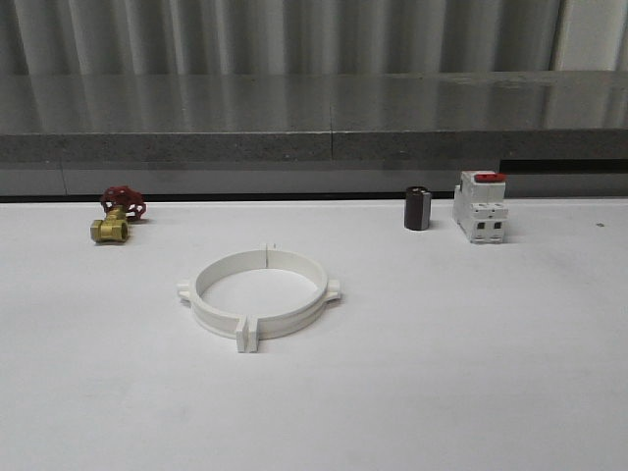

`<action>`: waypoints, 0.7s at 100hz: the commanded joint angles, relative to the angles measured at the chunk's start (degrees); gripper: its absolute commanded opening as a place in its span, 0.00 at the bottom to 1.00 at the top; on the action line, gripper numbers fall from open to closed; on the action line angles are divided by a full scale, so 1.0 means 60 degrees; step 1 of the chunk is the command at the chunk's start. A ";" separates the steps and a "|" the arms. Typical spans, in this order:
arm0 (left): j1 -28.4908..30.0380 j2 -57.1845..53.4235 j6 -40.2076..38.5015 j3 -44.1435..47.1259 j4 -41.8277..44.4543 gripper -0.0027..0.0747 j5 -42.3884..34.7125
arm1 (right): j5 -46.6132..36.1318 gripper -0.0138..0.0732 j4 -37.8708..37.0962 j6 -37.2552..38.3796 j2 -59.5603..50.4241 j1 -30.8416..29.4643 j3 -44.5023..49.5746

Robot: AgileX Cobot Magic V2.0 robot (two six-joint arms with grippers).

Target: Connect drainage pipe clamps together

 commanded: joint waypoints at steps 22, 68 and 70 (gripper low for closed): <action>0.0001 0.0043 -0.0006 -0.0262 0.0033 0.01 -0.0627 | -0.1890 0.08 -0.0071 -0.0226 -0.1310 -0.0045 0.1436; 0.0001 0.0043 -0.0006 -0.0262 0.0033 0.01 -0.0627 | -0.2676 0.08 0.0112 -0.0286 -0.1310 -0.0045 0.1765; 0.0001 0.0043 -0.0006 -0.0262 0.0033 0.01 -0.0627 | -0.2676 0.08 0.0123 -0.0286 -0.1310 -0.0045 0.1765</action>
